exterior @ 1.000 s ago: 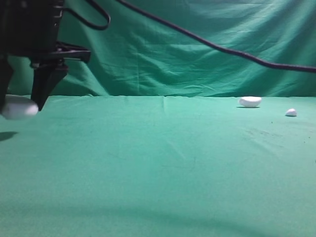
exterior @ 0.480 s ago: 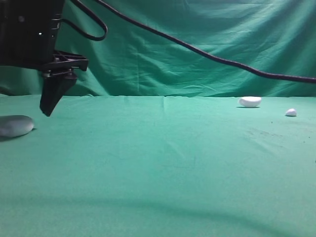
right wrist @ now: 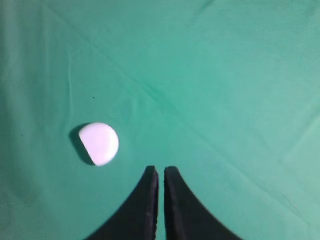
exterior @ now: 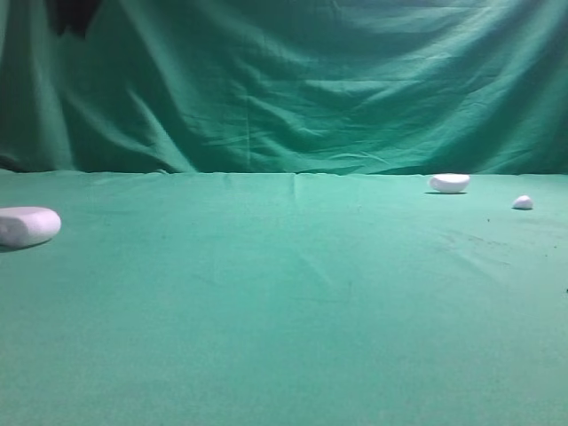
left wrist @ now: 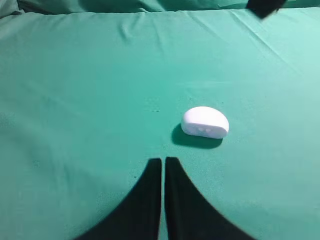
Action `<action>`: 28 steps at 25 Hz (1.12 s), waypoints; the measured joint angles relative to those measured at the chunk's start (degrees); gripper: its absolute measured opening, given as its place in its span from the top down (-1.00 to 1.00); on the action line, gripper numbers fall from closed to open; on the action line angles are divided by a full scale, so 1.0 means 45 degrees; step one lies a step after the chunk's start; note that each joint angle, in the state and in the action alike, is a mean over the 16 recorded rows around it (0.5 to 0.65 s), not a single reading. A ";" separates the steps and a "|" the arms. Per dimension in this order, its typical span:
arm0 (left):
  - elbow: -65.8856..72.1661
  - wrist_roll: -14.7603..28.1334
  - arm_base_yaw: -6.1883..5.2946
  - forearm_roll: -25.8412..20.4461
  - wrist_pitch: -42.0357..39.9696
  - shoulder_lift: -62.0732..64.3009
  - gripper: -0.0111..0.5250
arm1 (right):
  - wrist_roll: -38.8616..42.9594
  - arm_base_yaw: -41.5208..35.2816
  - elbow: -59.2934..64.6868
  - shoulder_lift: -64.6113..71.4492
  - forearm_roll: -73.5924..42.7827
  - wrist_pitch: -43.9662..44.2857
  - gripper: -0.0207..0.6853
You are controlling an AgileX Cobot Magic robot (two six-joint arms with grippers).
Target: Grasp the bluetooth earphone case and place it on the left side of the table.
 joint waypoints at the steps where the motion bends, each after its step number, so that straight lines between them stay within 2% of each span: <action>1: 0.0000 0.0000 0.0000 0.0000 0.0000 0.0000 0.96 | 0.0001 -0.0165 0.0455 -0.0469 0.0036 0.0012 0.94; 7: 0.0000 0.0000 0.0000 0.0000 0.0000 0.0000 0.96 | 0.0007 -0.0927 0.4069 -0.3586 0.0176 -0.0251 0.94; 13: 0.0000 0.0000 0.0000 0.0000 0.0000 0.0000 0.96 | 0.0152 -0.1259 0.8212 -0.6587 0.0133 -0.1331 0.94; 21: 0.0000 0.0000 0.0000 0.0000 0.0000 0.0000 0.96 | 0.0467 -0.1322 1.3239 -1.0035 0.0091 -0.4204 0.94; 28: 0.0000 0.0000 0.0000 0.0000 0.0000 0.0000 0.96 | 0.0482 -0.1322 1.6029 -1.2364 0.0165 -0.6656 0.94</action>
